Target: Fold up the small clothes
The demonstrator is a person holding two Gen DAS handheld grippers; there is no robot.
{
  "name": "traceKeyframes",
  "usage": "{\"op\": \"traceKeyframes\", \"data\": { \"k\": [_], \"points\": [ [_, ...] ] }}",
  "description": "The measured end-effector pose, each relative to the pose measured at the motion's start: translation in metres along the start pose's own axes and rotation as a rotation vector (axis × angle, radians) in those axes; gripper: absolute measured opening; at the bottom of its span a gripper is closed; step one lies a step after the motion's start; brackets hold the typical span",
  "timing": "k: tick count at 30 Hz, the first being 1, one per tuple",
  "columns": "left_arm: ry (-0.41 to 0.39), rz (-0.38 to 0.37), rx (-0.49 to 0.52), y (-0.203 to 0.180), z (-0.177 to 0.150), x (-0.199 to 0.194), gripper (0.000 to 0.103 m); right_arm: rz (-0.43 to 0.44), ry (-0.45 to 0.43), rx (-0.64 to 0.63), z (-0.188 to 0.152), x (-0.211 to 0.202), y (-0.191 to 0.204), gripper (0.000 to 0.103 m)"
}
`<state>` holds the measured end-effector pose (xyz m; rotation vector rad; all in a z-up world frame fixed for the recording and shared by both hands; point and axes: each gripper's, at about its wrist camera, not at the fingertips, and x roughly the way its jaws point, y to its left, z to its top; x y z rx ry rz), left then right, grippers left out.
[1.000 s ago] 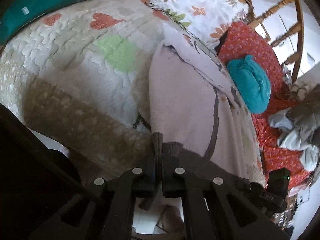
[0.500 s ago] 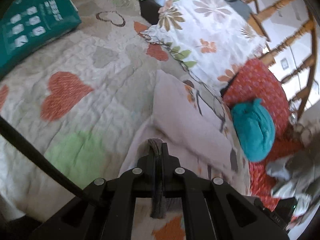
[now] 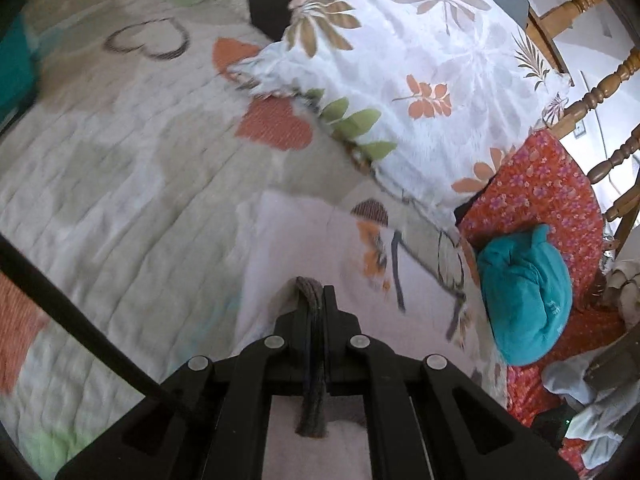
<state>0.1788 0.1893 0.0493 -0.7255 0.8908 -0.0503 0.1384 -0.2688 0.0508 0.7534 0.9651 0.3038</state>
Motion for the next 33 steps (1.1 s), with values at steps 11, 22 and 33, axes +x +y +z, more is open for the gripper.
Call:
{"op": "traceKeyframes", "data": {
  "k": [11, 22, 33],
  "points": [
    [-0.052, -0.015, -0.117, 0.008, 0.033, 0.010, 0.034, 0.023, -0.082, -0.069, 0.054, 0.027, 0.000, 0.042],
    [-0.050, 0.092, 0.057, -0.008, 0.012, -0.018, 0.047, -0.056, -0.200, -0.058, 0.053, -0.005, 0.000, 0.072],
    [-0.170, 0.186, 0.018, 0.027, 0.017, -0.088, 0.059, -0.142, 0.072, -0.538, -0.042, 0.086, 0.132, 0.039]
  ]
}}
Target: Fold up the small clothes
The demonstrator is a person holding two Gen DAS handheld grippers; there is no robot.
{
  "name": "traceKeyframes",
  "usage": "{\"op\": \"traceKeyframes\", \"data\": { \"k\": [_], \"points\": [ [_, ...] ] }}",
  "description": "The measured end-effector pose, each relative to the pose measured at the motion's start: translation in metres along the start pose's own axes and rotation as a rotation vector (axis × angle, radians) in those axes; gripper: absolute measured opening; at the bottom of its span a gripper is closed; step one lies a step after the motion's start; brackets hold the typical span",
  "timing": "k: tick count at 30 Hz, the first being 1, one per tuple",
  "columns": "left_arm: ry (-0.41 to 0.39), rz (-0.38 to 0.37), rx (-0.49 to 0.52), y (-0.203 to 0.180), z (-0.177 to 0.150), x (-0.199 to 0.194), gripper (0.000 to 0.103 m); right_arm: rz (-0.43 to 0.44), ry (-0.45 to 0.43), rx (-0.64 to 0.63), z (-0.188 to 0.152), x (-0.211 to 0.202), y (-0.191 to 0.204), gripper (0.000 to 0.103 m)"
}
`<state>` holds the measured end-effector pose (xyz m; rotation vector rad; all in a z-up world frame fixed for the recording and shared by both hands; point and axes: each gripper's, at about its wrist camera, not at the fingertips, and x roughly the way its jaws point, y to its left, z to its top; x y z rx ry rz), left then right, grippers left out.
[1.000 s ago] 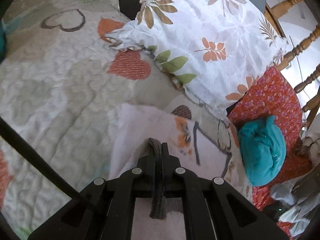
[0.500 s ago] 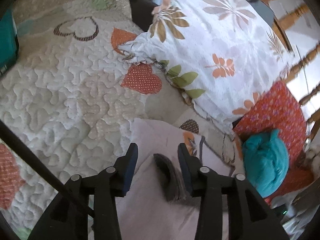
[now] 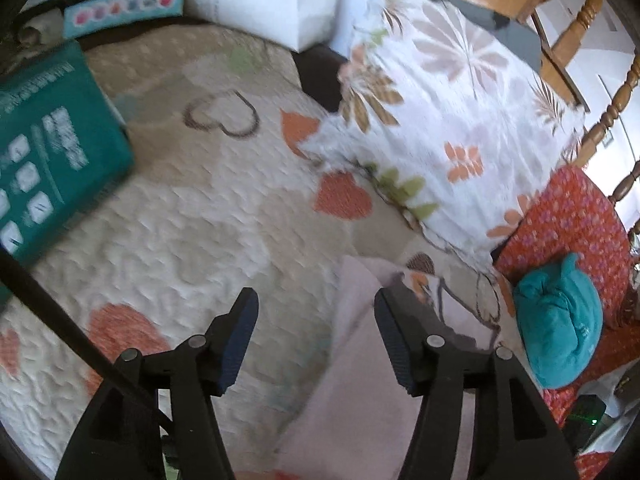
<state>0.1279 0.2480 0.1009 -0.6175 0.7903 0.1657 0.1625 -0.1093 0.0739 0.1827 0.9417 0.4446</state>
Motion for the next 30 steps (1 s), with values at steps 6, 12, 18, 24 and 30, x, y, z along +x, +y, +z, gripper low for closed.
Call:
{"op": "traceKeyframes", "data": {
  "k": [6, 12, 18, 24, 30],
  "points": [
    [-0.025, -0.005, -0.019, 0.022, 0.010, -0.017, 0.060, -0.029, 0.132, -0.158, 0.026, 0.094, 0.091, 0.038],
    [-0.034, -0.024, -0.048, 0.034, 0.019, -0.027, 0.060, -0.080, 0.150, -0.121, 0.049, 0.137, 0.137, 0.046],
    [-0.033, -0.060, -0.110, 0.044, 0.025, -0.030, 0.060, -0.197, 0.176, -0.182, 0.045, 0.162, 0.152, 0.008],
    [-0.031, -0.069, -0.129, 0.048, 0.028, -0.032, 0.061, -0.168, 0.136, -0.232, 0.052, 0.160, 0.182, 0.007],
    [-0.023, -0.040, -0.113, 0.049, 0.027, -0.030, 0.061, -0.020, 0.211, -0.258, 0.036, 0.180, 0.207, 0.001]
  ]
}}
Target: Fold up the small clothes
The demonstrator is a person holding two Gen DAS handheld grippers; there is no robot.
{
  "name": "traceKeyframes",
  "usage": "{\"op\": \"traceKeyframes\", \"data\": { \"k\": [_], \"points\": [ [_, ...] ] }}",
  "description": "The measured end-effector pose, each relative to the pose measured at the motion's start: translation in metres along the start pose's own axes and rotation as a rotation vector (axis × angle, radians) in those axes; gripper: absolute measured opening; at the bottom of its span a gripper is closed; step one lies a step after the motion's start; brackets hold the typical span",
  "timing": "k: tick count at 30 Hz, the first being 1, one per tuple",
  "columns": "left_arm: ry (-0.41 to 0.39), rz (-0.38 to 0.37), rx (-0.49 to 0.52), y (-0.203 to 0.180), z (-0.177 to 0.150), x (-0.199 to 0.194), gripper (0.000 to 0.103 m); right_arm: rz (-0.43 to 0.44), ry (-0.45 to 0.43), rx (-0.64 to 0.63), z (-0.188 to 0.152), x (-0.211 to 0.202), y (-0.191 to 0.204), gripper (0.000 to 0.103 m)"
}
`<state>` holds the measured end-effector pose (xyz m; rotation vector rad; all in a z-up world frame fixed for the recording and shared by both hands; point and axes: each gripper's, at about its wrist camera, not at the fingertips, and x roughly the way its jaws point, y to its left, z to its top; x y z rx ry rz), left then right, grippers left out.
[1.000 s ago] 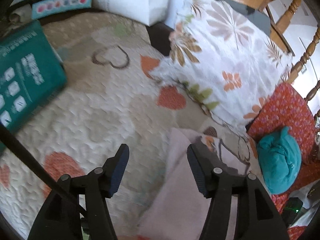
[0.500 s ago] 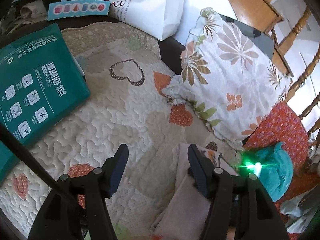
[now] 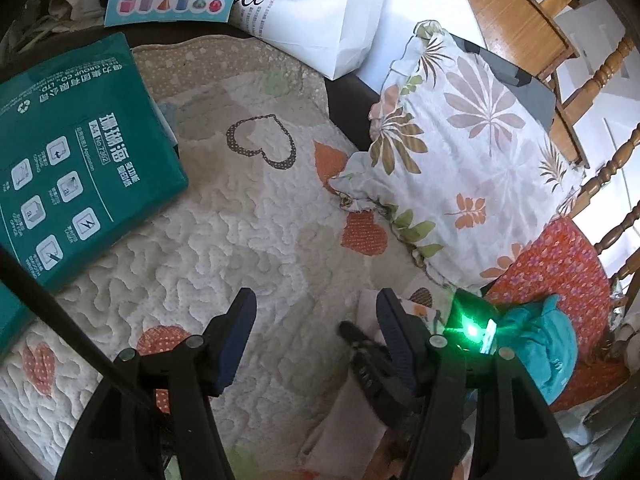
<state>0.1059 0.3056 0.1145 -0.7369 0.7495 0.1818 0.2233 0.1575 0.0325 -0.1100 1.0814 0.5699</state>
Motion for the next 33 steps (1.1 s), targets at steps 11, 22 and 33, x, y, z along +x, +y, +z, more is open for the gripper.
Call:
{"op": "traceKeyframes", "data": {
  "k": [11, 22, 33],
  "points": [
    [0.037, 0.063, 0.113, -0.021, -0.017, 0.013, 0.062, 0.061, -0.124, 0.134, -0.050, -0.093, -0.064, 0.012],
    [0.157, 0.112, 0.270, -0.044, -0.073, 0.039, 0.064, -0.287, -0.161, 0.672, -0.227, -0.217, -0.319, 0.010],
    [0.211, 0.103, 0.248, -0.029, -0.113, 0.037, 0.064, -0.039, -0.259, 0.800, -0.306, -0.275, -0.323, 0.055]
  ]
}}
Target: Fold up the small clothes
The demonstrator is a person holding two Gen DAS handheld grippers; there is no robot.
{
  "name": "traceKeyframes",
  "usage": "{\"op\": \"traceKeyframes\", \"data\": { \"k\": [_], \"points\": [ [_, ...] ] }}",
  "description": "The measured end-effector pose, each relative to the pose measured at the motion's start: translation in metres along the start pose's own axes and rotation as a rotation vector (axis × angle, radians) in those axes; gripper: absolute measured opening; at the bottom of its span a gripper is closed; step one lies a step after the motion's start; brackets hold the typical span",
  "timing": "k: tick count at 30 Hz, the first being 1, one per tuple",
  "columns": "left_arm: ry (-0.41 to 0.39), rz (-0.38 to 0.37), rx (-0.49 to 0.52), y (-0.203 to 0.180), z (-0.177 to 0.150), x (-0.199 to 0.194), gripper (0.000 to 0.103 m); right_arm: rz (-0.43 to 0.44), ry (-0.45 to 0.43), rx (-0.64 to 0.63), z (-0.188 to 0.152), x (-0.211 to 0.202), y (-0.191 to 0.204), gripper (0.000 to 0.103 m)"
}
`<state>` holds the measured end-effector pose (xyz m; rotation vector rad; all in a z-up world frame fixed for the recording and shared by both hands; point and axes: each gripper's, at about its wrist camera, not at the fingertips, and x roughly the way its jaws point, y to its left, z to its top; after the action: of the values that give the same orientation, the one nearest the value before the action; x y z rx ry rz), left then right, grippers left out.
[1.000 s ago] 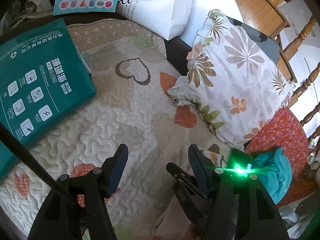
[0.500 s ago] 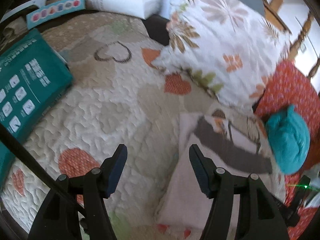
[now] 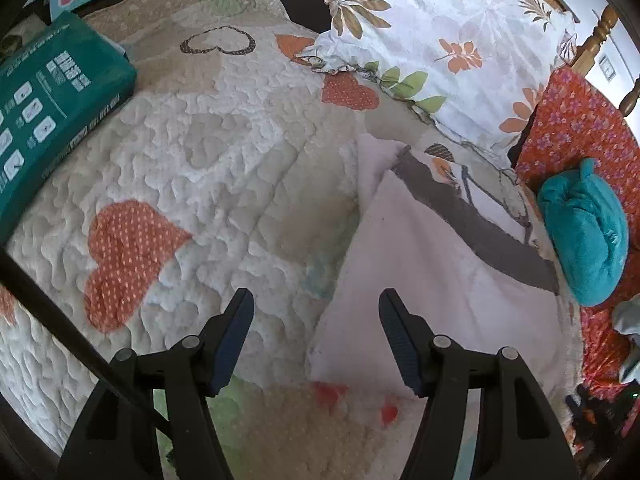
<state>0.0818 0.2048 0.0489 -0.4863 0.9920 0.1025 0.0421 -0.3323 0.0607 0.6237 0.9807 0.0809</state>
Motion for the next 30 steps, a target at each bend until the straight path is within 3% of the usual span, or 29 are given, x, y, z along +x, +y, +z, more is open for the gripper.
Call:
{"op": "traceKeyframes", "data": {
  "k": [4, 5, 6, 8, 11, 15, 19, 25, 27, 30],
  "points": [
    [-0.037, -0.012, -0.035, 0.004, -0.004, -0.012, 0.064, -0.016, 0.095, -0.130, -0.026, 0.039, 0.033, 0.055],
    [-0.044, -0.016, -0.046, 0.006, -0.005, -0.015, 0.064, -0.011, 0.116, -0.156, -0.031, 0.047, 0.038, 0.040],
    [-0.048, -0.018, -0.056, 0.009, -0.006, -0.017, 0.064, 0.005, 0.137, -0.182, -0.036, 0.052, 0.040, 0.009],
    [-0.050, -0.022, -0.080, 0.015, -0.007, -0.019, 0.064, 0.008, 0.122, -0.222, -0.039, 0.044, 0.043, 0.005],
    [-0.050, -0.017, -0.101, 0.023, -0.006, -0.018, 0.064, -0.106, 0.039, -0.255, -0.031, 0.019, 0.032, 0.004],
    [-0.043, -0.010, -0.132, 0.031, -0.002, -0.012, 0.064, -0.275, -0.081, -0.204, -0.013, -0.011, -0.001, 0.001],
    [-0.015, -0.033, -0.140, 0.027, -0.002, -0.002, 0.064, -0.165, -0.118, -0.119, -0.010, -0.021, -0.014, 0.002],
    [0.003, -0.006, -0.083, 0.018, -0.009, 0.008, 0.064, -0.120, -0.120, -0.168, -0.014, -0.001, 0.012, 0.005],
    [0.013, -0.001, -0.081, 0.020, -0.010, 0.012, 0.064, -0.113, -0.110, -0.180, -0.020, 0.007, 0.020, 0.009],
    [0.033, -0.010, -0.089, 0.023, -0.011, 0.018, 0.066, -0.107, -0.105, -0.192, -0.024, 0.013, 0.026, 0.024]
  ]
}}
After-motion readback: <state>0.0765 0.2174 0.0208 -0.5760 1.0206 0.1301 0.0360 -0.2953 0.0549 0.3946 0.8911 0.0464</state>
